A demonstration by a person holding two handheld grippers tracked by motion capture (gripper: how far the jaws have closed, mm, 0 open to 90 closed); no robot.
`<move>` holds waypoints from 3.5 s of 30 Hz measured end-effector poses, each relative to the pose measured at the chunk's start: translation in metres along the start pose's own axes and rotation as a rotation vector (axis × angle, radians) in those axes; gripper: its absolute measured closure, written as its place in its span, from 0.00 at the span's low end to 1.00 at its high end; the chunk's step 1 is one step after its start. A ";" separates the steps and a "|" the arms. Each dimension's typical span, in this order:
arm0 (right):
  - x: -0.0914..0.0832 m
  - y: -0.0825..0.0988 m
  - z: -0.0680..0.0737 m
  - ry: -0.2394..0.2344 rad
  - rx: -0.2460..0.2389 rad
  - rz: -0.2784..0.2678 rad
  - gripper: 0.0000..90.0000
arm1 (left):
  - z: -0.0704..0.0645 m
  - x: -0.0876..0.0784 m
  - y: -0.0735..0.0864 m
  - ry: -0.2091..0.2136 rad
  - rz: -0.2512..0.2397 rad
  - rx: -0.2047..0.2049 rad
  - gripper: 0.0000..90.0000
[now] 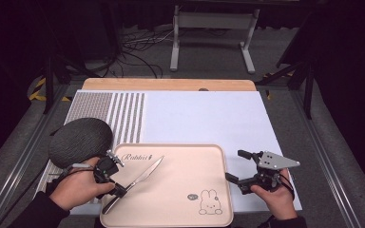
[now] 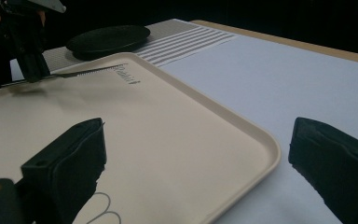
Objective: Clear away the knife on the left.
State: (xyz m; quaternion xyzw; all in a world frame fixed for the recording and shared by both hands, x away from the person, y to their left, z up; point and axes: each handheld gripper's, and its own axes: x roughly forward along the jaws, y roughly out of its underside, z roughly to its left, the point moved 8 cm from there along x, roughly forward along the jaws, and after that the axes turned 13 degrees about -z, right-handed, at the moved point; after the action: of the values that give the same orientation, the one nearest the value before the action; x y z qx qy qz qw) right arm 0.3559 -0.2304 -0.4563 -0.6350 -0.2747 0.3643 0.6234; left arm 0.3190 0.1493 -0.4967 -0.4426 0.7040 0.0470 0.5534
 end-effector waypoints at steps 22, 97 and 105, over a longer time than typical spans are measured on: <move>0.000 0.001 0.001 -0.004 -0.004 0.004 0.05 | 0.007 0.015 0.003 -0.032 0.014 -0.020 0.89; 0.001 0.002 0.003 -0.019 -0.008 0.007 0.05 | -0.006 0.040 -0.026 -0.059 -0.099 0.488 1.00; 0.001 0.003 0.003 -0.019 -0.010 0.009 0.05 | -0.001 0.036 -0.023 -0.072 -0.093 0.469 1.00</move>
State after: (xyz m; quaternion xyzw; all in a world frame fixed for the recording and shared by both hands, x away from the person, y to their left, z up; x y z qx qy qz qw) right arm 0.3539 -0.2286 -0.4589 -0.6357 -0.2794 0.3718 0.6161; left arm 0.3335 0.1144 -0.5160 -0.3318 0.6543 -0.1277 0.6674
